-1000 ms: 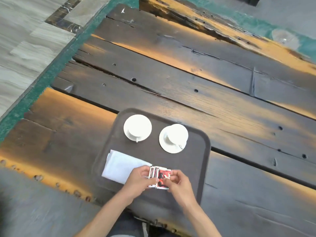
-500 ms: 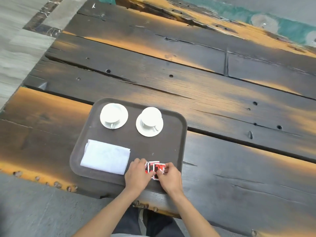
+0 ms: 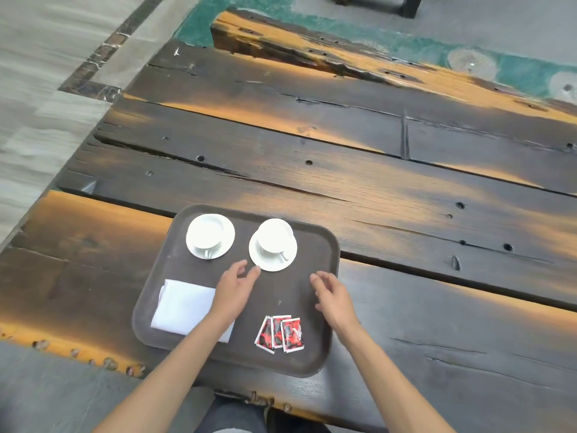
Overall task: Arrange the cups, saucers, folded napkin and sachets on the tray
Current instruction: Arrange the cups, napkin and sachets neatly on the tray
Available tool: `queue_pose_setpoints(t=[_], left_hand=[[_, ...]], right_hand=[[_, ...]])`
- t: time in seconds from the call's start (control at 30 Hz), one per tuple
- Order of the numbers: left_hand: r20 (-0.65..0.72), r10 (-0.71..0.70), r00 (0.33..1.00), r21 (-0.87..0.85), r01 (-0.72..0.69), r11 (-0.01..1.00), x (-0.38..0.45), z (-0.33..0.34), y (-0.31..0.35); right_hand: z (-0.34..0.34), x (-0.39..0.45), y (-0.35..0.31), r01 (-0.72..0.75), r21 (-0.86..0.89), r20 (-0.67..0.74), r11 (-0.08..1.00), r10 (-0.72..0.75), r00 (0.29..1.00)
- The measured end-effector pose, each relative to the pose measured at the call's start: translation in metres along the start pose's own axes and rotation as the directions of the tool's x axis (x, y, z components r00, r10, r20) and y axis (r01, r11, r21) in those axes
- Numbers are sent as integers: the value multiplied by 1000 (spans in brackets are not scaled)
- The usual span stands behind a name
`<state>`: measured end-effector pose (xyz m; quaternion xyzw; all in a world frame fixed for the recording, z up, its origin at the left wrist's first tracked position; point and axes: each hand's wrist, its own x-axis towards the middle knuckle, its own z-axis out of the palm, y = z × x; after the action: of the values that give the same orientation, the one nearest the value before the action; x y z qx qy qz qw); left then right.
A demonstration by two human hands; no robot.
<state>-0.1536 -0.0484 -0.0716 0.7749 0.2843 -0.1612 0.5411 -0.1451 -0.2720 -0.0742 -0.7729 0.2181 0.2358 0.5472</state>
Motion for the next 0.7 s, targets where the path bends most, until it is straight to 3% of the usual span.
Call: queue_pose_setpoints(t=[0.23, 0.53, 0.7], left_hand=[[77, -49, 996, -182, 62, 981, 56, -8, 36], [281, -83, 956, -220, 149, 964, 96, -14, 17], [298, -67, 952, -265, 150, 952, 100, -15, 16]], right_hand=[[15, 49, -50, -91, 222, 80, 971, 74, 994], [45, 84, -68, -92, 232, 128, 968, 63, 990], [55, 84, -55, -35, 242, 60, 970, 22, 998]])
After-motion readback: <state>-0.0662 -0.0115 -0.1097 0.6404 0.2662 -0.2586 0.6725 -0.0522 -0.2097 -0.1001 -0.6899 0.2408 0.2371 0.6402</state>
